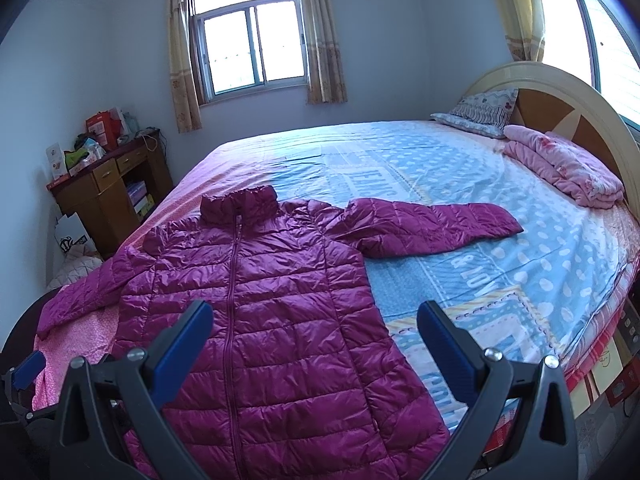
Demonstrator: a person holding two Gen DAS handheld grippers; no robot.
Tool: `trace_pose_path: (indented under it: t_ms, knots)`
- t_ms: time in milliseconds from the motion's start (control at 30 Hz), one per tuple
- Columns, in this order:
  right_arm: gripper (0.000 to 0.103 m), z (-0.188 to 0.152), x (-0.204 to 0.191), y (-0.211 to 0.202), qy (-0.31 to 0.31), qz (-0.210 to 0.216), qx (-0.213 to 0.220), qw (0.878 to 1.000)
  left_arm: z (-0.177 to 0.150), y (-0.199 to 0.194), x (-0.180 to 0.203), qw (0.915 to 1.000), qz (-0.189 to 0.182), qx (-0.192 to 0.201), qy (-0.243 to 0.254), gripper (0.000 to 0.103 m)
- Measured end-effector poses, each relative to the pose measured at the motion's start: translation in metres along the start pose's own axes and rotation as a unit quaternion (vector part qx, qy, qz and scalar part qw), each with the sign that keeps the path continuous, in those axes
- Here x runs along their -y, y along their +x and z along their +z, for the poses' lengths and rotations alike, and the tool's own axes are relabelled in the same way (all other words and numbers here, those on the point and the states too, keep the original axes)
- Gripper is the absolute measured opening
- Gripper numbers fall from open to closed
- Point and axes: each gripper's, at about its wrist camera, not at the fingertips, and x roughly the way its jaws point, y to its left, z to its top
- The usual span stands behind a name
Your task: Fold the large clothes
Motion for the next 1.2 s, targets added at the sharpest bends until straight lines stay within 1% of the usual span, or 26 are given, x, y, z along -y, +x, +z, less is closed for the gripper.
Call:
trace_pose_path:
  t_ms: [1000, 1200]
  knots:
    - [0.103, -0.006, -0.006, 0.006, -0.004, 0.007, -0.011, 1.0, -0.002, -0.001, -0.001, 1.0, -0.005, 0.002, -0.002, 0.102]
    - [0.103, -0.006, -0.002, 0.01, -0.003, 0.004, -0.016, 1.0, -0.003, 0.006, 0.001, 1.0, -0.004, -0.002, -0.001, 0.102]
